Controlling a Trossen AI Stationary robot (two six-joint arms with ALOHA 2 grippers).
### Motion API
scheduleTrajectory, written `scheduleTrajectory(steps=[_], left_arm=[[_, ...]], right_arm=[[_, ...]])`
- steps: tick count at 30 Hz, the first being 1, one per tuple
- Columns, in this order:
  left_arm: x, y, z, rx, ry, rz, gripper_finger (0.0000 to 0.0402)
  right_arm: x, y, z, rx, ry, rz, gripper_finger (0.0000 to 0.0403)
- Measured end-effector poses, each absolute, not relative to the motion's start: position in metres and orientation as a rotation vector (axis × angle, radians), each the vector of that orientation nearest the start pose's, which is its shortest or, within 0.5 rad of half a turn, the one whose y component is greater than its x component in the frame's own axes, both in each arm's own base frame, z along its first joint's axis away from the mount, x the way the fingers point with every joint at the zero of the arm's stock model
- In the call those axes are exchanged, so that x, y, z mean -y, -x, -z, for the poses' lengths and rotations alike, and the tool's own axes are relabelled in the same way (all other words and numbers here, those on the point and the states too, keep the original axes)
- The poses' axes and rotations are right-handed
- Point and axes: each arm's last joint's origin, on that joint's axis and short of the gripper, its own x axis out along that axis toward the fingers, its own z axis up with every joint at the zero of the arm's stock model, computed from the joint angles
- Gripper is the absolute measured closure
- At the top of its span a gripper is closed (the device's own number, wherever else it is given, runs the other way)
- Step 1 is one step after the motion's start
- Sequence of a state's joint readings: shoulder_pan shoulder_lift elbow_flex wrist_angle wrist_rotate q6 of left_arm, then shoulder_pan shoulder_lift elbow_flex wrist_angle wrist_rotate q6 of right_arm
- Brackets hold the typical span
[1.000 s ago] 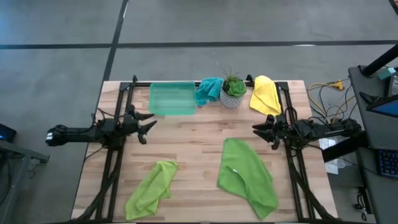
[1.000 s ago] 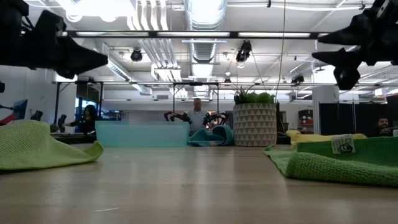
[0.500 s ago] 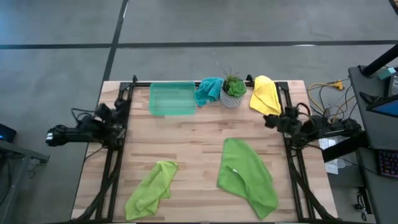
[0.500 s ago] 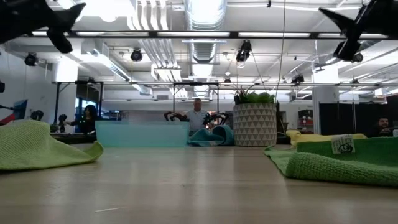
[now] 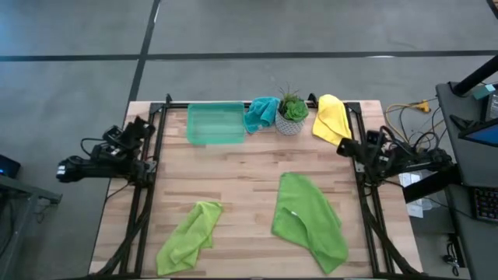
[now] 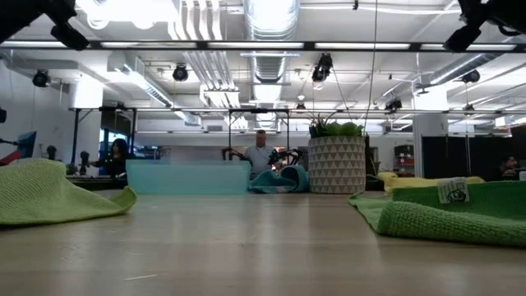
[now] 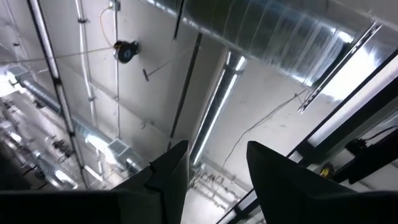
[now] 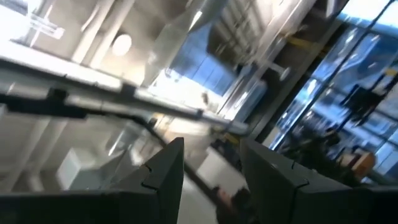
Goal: Fold microfiber towels
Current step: Fold the blue microfiber cloth
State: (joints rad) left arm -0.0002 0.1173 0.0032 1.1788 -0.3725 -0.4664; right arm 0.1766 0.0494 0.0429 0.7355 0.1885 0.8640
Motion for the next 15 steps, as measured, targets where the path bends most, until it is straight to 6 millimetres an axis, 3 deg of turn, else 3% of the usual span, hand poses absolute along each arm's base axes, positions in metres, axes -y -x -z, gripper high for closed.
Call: scheduleTrajectory(steps=[7, 15], left_arm=[[-0.01, -0.068, -0.245, 1.036, 0.66, -0.082, 0.0252], [-0.011, -0.09, -0.236, 0.904, 0.863, -0.033, 0.0252]], right_arm=[[-0.01, -0.073, -0.239, 0.647, -0.998, -0.399, 0.025], [-0.011, -0.073, -0.239, 0.629, -0.979, -0.435, 0.025]])
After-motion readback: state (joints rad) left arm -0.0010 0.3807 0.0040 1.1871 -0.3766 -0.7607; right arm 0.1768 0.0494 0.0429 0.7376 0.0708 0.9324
